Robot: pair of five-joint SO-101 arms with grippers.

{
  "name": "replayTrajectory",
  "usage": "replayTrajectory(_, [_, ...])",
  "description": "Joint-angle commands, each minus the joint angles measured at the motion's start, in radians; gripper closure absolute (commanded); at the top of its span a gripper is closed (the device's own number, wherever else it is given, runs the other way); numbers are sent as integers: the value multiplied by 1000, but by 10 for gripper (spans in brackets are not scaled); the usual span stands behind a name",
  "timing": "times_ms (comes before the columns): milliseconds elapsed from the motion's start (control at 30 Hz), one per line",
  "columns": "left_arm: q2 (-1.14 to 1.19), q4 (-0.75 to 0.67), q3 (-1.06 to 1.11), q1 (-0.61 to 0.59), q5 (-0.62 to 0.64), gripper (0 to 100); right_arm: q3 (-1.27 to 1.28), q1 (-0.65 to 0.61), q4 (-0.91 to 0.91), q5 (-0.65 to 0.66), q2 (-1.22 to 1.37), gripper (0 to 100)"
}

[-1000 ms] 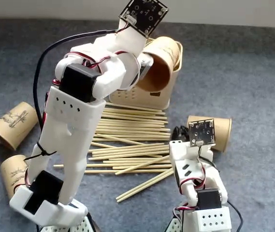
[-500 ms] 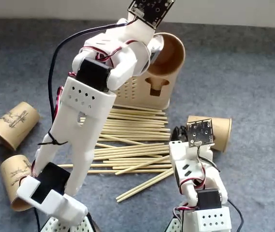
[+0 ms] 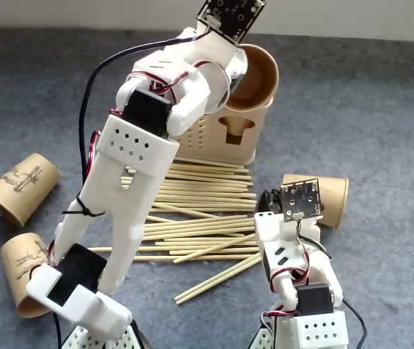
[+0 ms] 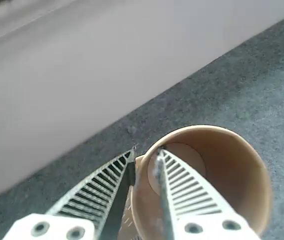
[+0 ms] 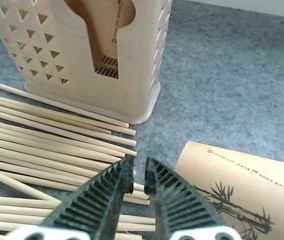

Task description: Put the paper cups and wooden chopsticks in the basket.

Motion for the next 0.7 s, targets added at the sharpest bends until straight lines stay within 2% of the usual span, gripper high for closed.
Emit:
replayTrajectory(0, [-8,-63,38,1,9,984,-12,8,-27,12,-16,947])
replayTrajectory(167, [-18,-141,148,-18,9,983,-12,8,-27,12,-16,947])
replayTrajectory(333, [-53,-141,133,-18,9,983,-12,8,-27,12,-16,947])
replayTrajectory(567, [-200,-60,139,-19,9,981,-15,10,-27,8,-16,947])
replayTrajectory(667, [-240,6,139,-21,9,922,-15,10,-24,6,-16,947])
